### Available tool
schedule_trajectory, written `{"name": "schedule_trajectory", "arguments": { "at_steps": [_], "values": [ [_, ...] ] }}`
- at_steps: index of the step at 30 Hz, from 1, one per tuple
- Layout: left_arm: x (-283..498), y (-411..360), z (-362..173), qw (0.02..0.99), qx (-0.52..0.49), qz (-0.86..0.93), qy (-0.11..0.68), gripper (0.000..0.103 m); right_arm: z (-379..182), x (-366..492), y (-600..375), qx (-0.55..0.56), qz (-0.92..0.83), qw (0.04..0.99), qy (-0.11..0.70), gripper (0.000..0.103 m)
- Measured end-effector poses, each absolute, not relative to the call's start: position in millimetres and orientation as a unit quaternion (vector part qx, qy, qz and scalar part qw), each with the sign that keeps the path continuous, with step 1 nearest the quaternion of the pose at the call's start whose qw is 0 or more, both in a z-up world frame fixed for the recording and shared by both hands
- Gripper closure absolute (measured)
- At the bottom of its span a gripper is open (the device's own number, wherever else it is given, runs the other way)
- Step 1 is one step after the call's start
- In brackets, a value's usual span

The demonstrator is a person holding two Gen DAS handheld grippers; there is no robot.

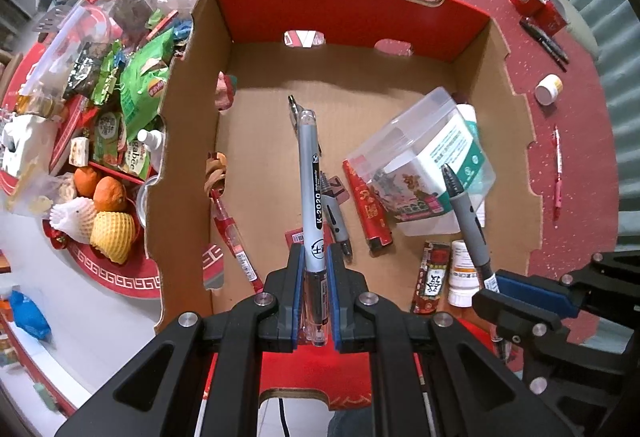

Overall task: Organize rigid objects
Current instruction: 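Open left tool to drop the marker while right tool releases the grey pen into the box, then move both tools back over the red pen and white-yellow bottle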

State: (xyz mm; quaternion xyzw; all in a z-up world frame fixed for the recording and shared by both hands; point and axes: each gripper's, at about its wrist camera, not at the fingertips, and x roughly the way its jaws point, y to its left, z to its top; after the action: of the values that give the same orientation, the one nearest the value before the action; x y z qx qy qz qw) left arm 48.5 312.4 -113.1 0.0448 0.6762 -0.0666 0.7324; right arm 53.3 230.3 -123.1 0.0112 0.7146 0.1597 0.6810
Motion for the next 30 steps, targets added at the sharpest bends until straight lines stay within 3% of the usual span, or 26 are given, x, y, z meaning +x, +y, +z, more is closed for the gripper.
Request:
{"name": "schedule_trajectory", "arguments": {
  "at_steps": [6, 7, 8, 9, 10, 11, 13, 22, 30],
  "values": [
    [51, 311, -124, 0.725, 0.052, -0.062, 0.684, 0.088, -131, 52, 235, -0.003, 0.159, 0.679, 0.716, 0.092],
    [51, 310, -125, 0.724, 0.055, -0.061, 0.685, 0.077, -131, 52, 236, -0.004, 0.162, 0.68, 0.715, 0.092],
    [51, 309, -125, 0.724, 0.056, -0.06, 0.685, 0.057, -131, 52, 236, -0.002, 0.164, 0.679, 0.716, 0.092],
    [52, 308, -125, 0.727, 0.056, -0.059, 0.682, 0.046, -131, 52, 235, -0.001, 0.163, 0.678, 0.717, 0.091],
    [51, 308, -124, 0.731, 0.056, -0.057, 0.677, 0.033, -131, 51, 234, 0.0, 0.161, 0.678, 0.717, 0.077],
    [51, 309, -121, 0.739, 0.054, -0.054, 0.669, 0.028, -129, 51, 233, -0.001, 0.156, 0.681, 0.716, 0.046],
    [52, 310, -117, 0.745, 0.043, -0.053, 0.663, 0.024, -122, 52, 228, -0.005, 0.146, 0.695, 0.705, 0.022],
    [56, 292, -100, 0.751, 0.016, -0.063, 0.658, 0.022, -91, 41, 172, 0.039, 0.096, 0.731, 0.675, 0.022],
    [39, 210, -85, 0.74, 0.057, -0.158, 0.652, 0.022, -131, 8, 64, 0.155, -0.029, 0.687, 0.71, 0.022]
  ]
}}
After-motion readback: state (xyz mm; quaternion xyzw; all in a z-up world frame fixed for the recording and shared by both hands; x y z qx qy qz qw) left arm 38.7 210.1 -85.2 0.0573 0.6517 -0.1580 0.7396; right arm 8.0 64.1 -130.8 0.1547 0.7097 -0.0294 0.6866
